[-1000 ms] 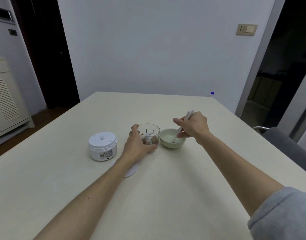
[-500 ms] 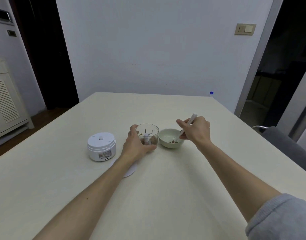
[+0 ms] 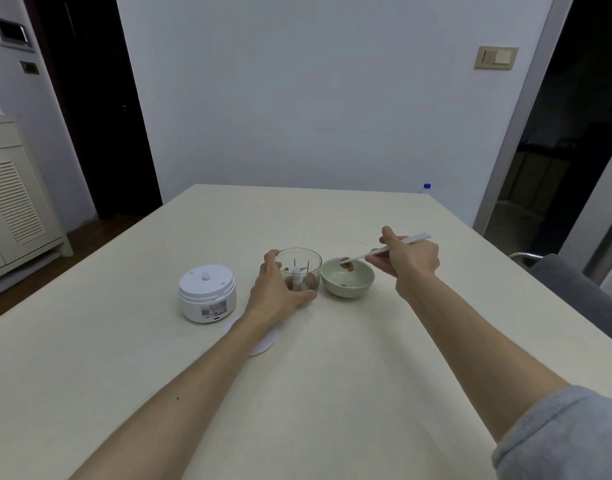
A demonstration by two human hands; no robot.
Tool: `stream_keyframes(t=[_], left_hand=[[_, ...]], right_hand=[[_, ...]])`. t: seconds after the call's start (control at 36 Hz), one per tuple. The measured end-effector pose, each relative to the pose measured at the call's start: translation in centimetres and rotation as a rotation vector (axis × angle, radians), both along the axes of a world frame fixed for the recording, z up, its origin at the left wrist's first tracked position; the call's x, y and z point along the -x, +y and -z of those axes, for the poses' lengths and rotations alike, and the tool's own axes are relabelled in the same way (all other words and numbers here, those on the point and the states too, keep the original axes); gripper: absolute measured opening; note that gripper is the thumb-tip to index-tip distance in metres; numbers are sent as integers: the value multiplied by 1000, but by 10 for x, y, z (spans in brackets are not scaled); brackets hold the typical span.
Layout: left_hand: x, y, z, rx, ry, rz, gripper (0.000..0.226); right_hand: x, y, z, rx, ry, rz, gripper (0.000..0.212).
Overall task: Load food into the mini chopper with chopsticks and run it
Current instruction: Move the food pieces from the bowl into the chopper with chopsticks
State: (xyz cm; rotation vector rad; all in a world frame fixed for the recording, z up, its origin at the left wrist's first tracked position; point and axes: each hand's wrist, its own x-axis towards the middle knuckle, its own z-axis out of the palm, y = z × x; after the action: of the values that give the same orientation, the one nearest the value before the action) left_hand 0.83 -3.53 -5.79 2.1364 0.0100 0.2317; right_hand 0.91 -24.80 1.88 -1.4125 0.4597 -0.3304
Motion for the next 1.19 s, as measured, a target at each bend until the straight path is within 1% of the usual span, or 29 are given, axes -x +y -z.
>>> stream_keyframes(t=[0.11,0.22,0.31,0.39,0.53,0.81,1.0,1.11,1.19], left_hand=[[0,1,0,7,3,2,108],[0,2,0,2,-4,11,106],[0,3,1,4,-5,17,107],[0,4,1,9,-5,21,106],[0,6,2,12,-2,39,107],[-1,10,-2,23,18,93,108],[-1,10,-2,10,21,87,107],[0,7,-2,6,11,68,107],[0,4,-2,-6,8,55,107]], right_hand=[[-4,11,-10,-121,-49,-55,18],[-9,30,-17,-138,-87,-118,18],[-13,48,-19,-48,-118,-157,18],[-17,65,-16,92,-150,-188,18],[-23,82,-8,286,-204,-259,23],[-27,98,-2,379,-219,-423,27],[-25,90,-9,313,-251,-374,28],[-21,73,-15,145,-267,-282,27],[-20,55,-17,29,-270,-159,24]])
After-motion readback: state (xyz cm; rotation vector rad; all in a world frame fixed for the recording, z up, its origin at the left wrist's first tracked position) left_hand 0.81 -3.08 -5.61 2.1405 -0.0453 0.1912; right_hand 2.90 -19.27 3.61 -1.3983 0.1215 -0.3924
